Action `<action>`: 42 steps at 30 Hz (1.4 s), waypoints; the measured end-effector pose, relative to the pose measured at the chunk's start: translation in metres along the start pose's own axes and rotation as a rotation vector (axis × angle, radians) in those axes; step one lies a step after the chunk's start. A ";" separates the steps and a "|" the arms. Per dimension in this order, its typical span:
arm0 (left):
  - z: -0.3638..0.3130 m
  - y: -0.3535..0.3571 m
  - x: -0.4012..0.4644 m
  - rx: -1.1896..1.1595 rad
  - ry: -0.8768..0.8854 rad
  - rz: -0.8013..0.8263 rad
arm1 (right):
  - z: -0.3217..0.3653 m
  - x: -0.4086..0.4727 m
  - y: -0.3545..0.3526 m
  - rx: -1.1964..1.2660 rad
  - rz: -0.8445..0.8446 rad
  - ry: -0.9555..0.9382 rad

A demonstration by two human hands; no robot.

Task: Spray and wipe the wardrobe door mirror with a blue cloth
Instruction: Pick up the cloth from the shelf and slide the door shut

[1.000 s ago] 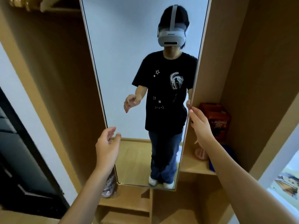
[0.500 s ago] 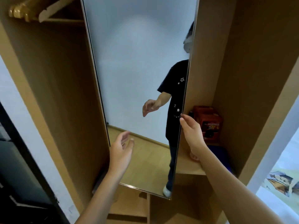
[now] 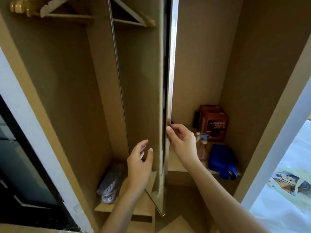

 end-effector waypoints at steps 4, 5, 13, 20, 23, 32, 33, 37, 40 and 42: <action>0.001 -0.005 -0.011 0.011 0.006 -0.047 | 0.014 -0.012 0.026 -0.025 0.013 -0.056; 0.001 -0.004 -0.013 0.007 0.006 -0.047 | 0.018 -0.015 0.032 -0.032 0.013 -0.066; -0.001 -0.029 -0.012 0.029 0.158 -0.203 | 0.036 -0.025 0.092 -0.184 0.140 -0.158; -0.020 -0.053 0.005 0.450 0.483 -0.206 | 0.097 -0.017 0.121 -0.357 0.141 -0.598; -0.025 -0.051 0.009 0.637 0.616 -0.190 | 0.144 -0.012 0.133 -0.389 0.063 -0.863; -0.026 -0.036 0.020 0.997 0.790 -0.350 | 0.199 0.025 0.173 -0.902 -0.077 -1.065; -0.027 -0.033 0.023 0.995 0.811 -0.369 | 0.200 0.028 0.175 -0.922 -0.098 -1.070; -0.031 -0.029 0.034 0.941 0.880 -0.470 | 0.201 0.030 0.180 -0.891 -0.148 -1.094; -0.028 -0.025 0.041 0.913 0.912 -0.513 | 0.198 0.033 0.180 -0.876 -0.167 -1.101; -0.026 -0.021 0.047 0.898 0.926 -0.520 | 0.195 0.039 0.179 -0.887 -0.178 -1.098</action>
Point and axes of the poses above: each hand's wrist, its own x-axis towards the middle knuckle, its own y-axis out of the palm, z = x × y, the point moved 10 cm from there along x, towards the middle knuckle, and after that the axes turned 12 degrees about x, right-handed, at the moved point
